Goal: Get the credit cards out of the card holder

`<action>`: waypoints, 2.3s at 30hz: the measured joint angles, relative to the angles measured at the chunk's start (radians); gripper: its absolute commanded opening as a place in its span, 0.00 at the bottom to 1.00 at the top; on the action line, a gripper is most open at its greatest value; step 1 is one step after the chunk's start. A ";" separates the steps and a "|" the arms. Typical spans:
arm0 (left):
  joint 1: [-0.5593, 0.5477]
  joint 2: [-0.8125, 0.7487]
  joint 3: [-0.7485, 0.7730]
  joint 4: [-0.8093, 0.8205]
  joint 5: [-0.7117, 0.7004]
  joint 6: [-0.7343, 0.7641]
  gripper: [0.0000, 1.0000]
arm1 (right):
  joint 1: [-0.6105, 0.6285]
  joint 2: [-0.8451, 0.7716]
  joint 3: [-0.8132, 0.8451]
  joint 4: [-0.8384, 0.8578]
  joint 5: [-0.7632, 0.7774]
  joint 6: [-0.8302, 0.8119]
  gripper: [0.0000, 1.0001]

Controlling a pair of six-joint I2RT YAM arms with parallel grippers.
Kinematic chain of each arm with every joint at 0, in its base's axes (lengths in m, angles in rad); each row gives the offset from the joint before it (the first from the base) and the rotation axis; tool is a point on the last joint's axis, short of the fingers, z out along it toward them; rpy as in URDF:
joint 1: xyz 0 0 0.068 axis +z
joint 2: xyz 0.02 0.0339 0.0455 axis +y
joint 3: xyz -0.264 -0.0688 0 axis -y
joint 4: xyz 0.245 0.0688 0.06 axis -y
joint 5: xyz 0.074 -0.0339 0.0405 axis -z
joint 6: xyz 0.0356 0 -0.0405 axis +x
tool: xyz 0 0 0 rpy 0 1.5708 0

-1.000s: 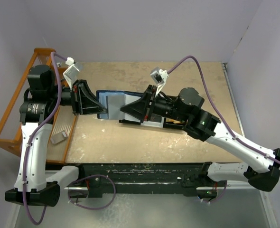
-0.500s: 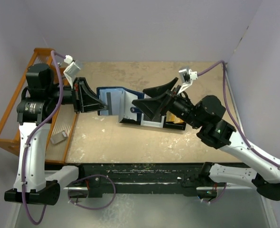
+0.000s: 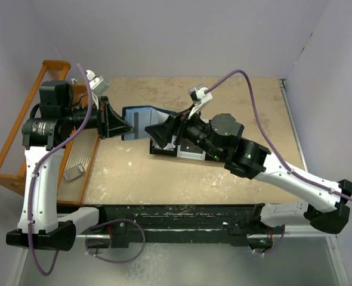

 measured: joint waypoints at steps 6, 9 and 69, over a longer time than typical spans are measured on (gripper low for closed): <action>0.000 0.006 0.000 -0.014 0.134 0.000 0.05 | -0.005 -0.068 -0.021 -0.054 0.012 -0.025 0.57; 0.000 0.011 -0.005 0.003 0.244 -0.035 0.05 | -0.017 -0.132 -0.048 -0.060 -0.017 -0.037 0.48; -0.105 -0.010 -0.099 0.325 0.383 -0.412 0.00 | -0.222 -0.203 -0.200 0.084 -0.554 0.098 1.00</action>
